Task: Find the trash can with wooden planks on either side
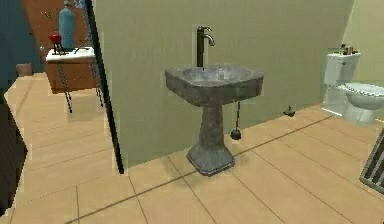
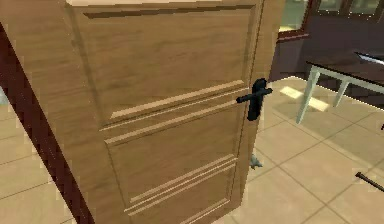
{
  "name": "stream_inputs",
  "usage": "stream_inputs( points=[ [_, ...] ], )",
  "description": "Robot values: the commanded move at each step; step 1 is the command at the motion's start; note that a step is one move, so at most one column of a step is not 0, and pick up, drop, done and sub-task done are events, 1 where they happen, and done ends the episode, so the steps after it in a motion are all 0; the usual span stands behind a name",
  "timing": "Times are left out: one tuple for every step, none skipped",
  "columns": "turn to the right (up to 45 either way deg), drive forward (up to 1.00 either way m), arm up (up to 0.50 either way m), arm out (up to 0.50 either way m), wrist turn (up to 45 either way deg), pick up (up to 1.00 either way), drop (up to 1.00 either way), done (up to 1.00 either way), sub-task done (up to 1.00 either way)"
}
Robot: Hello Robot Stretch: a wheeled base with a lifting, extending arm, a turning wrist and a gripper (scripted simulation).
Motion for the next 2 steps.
stream_inputs(
  points=[
    [0.0,0.20,0.00,0.00,0.0,0.00,0.00,0.00,0.00],
    [6.0,0.00,0.00,0.00,0.0,0.00,0.00,0.00,0.00]
  ],
)
